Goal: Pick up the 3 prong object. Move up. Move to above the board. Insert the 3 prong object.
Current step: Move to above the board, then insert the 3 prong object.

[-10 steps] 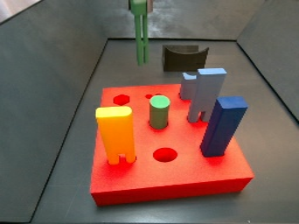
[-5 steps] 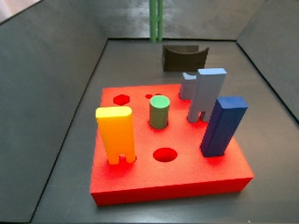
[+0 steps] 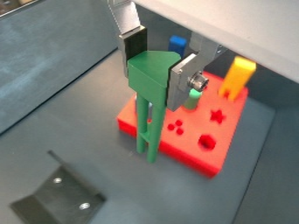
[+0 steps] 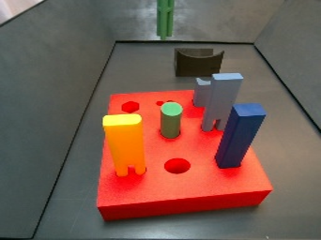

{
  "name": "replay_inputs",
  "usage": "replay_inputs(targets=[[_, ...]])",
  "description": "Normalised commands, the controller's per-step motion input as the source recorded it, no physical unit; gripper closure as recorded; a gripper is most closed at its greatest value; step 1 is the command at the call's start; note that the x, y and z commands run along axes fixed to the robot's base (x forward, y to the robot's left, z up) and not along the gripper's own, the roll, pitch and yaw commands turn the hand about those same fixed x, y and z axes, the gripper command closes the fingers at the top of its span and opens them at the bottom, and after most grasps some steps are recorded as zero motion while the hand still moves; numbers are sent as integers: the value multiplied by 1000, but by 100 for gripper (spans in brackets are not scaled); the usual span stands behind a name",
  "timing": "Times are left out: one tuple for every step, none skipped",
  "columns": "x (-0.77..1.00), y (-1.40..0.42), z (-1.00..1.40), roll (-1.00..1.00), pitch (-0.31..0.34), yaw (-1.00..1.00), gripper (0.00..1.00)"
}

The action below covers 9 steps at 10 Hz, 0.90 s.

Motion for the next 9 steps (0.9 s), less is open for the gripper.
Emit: replay_inputs(targets=[[-52,-1000,353,11,138,362,100],[-45,-1000,362,33,108,211,100],[-26,-1000,361,19,85,95,100],[-7,-860,317,22,87,52,100],[23,-566,215,20,96,38,100],[52,-283,104,19,100,22,100],[59,-190,71,22,100,17,100],[-34,0,0,0,0,0,100],[-60,0,0,86,0,77,100]])
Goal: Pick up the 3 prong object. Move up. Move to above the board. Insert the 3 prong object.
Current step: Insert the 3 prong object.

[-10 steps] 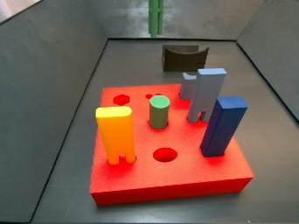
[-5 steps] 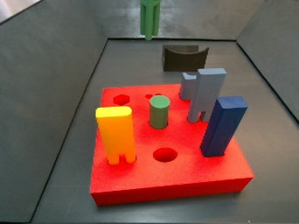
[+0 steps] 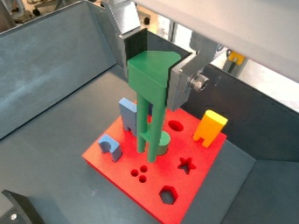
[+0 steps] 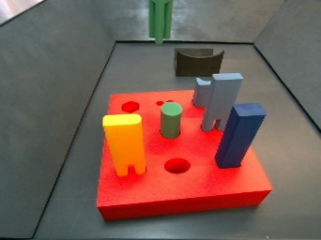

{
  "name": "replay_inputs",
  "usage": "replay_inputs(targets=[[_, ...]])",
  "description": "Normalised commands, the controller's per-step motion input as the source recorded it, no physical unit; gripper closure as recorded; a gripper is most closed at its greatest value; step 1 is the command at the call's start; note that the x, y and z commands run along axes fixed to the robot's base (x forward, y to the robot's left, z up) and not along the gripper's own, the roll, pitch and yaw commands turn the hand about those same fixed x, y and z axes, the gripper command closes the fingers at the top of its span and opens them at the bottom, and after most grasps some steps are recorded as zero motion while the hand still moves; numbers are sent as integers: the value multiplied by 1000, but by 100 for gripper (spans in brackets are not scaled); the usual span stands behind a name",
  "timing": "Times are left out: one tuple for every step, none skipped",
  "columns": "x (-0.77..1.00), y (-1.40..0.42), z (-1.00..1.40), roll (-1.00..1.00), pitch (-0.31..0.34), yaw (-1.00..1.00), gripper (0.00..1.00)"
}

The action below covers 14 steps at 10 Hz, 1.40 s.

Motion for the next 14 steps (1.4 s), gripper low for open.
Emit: replay_inputs(targets=[[117,-3,-243,3,0,163,100],[460,0,-706,-30,-39,71,100],[709,0,-789,0,0,54,100],[943,120,-917,-124,93,269,100],[657,206,-977,-143,19,457,100],[534,263,-837,-79,0,534,100],[377,134,-851,0,-26,531,100],[3,0,-731,19,-29,237,100],[0,0,-471,113,0,209,100],[0,0,-394,151,43,126,100],[-57,6,-451,121,0,29,100],[-131,0,-357,0,0,0,100],[-134,0,-214,-19,0,0,100],[-140,0,-223,-56,-3,0,100]])
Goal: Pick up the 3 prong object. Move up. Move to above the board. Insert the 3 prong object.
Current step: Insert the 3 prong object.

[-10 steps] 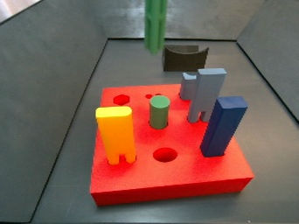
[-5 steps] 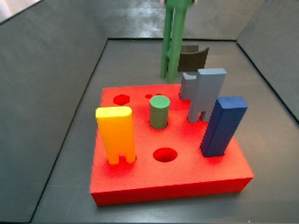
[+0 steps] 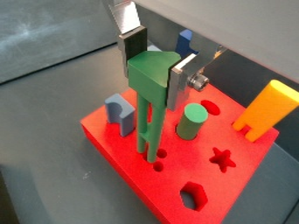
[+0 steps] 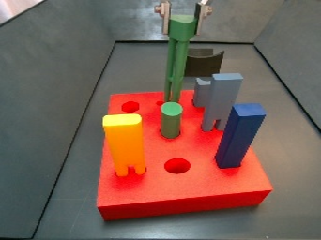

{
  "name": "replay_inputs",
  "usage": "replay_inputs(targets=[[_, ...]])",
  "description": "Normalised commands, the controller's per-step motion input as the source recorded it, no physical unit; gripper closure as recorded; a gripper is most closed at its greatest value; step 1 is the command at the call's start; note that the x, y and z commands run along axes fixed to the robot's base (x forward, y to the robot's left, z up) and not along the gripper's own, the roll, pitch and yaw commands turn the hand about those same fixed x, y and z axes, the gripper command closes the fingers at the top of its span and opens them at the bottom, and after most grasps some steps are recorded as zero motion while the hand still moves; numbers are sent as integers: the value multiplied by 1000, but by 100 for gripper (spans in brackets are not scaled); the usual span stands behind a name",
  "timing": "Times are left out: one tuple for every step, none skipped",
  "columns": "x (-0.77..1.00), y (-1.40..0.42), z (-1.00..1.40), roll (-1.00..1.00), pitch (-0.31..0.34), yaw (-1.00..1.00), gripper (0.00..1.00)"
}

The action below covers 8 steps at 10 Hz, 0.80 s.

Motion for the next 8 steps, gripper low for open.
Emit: replay_inputs(targets=[[-163,0,-223,-77,-7,0,100],[-246,0,-186,-74,-21,11,100],[-237,-40,-163,-80,-39,37,100],[-140,-34,-163,-91,-27,23,100],[-200,-43,-174,-71,-29,20,100],[-11,-20,-349,-99,-33,0,100],[214,0,-583,-39,0,0,100],[166,0,-911,0,-106,40,100]])
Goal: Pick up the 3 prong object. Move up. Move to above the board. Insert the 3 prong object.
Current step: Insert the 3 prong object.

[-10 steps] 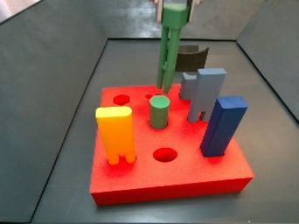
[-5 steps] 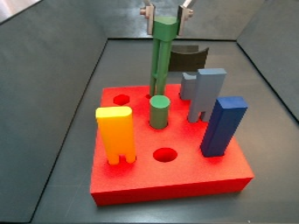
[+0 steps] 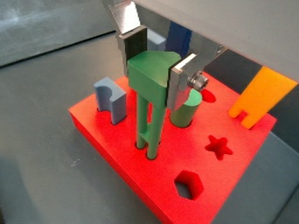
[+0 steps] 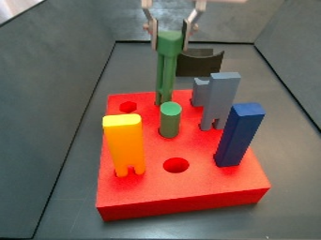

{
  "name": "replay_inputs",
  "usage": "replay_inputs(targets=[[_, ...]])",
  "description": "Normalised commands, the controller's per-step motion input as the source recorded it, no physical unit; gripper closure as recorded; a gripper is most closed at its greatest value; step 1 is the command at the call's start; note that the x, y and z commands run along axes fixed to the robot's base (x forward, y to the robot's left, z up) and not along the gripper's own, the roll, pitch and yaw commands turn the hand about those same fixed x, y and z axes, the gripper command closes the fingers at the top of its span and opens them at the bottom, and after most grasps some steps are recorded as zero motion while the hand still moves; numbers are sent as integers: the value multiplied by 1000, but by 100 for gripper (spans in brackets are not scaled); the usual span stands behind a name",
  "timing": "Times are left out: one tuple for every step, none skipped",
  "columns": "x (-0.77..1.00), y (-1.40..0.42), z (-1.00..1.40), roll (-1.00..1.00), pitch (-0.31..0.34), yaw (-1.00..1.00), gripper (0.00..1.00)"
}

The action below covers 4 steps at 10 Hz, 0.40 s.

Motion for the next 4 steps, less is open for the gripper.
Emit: replay_inputs(targets=[[120,0,-771,-20,-187,51,100],[0,-23,-186,0,-101,-69,100],[-109,0,-40,0,-101,-9,100],[-669,-460,69,211,-403,46,100]])
